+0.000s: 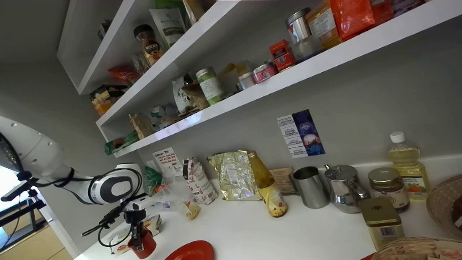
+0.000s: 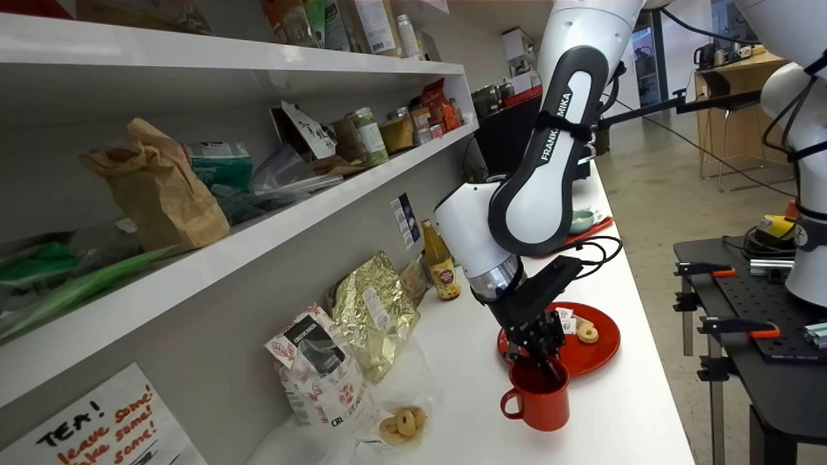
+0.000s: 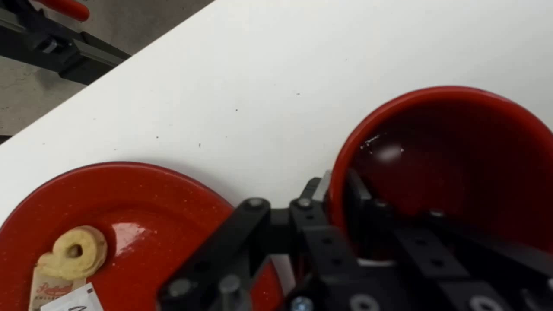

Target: Remove the red cup from the plate

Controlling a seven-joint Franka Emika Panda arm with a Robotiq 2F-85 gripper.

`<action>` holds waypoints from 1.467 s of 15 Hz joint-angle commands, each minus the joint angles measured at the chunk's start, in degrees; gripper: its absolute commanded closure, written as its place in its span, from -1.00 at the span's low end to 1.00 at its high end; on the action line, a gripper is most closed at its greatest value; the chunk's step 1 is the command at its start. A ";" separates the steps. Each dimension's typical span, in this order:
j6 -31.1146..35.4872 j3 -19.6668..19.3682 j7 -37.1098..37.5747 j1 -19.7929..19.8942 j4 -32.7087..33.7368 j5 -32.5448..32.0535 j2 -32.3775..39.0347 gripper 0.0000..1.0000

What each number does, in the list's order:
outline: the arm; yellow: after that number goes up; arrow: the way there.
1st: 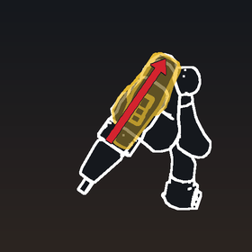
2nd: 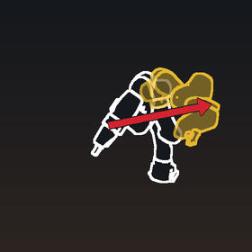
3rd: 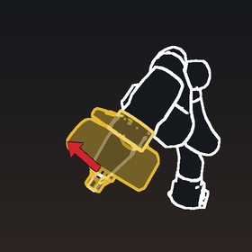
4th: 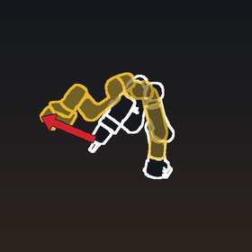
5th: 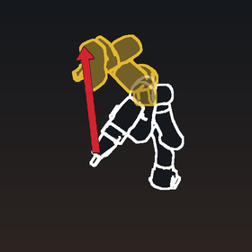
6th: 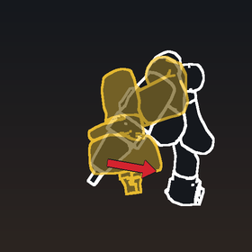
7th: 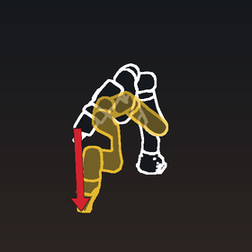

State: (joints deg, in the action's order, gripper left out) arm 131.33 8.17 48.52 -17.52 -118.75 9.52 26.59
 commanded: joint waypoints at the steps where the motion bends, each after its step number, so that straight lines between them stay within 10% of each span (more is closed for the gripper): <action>1: -1.37 -0.53 1.03 -0.57 3.53 0.35 3.19 0.96; 22: -2.49 -1.26 -0.30 0.22 5.09 1.59 7.83 0.85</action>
State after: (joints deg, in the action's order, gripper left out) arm 129.00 7.44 48.48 -16.78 -113.79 10.73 34.41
